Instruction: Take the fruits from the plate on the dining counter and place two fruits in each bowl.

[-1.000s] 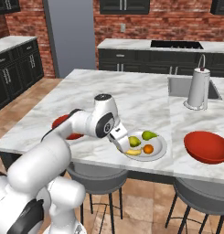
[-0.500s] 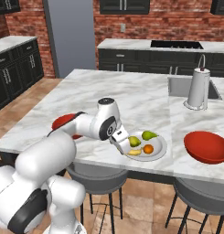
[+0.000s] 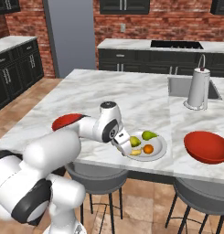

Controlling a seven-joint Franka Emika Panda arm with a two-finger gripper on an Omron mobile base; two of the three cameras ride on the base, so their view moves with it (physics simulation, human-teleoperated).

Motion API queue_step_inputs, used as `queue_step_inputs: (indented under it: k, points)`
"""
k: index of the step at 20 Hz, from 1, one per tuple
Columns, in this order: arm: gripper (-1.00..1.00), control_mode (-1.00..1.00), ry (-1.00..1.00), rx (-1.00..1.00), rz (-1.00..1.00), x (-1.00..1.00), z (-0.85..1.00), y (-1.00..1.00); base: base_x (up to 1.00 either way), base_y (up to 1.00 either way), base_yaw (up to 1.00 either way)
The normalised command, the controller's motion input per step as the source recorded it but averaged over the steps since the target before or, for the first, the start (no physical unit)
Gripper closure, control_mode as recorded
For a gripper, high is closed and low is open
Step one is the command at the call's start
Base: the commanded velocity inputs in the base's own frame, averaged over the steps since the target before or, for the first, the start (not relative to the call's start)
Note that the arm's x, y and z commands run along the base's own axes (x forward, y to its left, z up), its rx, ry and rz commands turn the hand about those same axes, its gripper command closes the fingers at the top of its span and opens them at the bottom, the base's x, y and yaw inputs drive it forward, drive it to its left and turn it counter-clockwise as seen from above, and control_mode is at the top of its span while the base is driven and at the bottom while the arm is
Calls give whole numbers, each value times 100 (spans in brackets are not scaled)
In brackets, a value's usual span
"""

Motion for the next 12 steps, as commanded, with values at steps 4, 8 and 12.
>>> queue_step_inputs:
  k: [4,8,12]
  points:
    - [-100,-100,0,0,0,27,-15,-2,0,0,0]
    - [-100,-100,0,1,0,19,-11,-5,0,0,0]
    - [-100,-100,0,5,0,19,-15,-8,0,0,0]
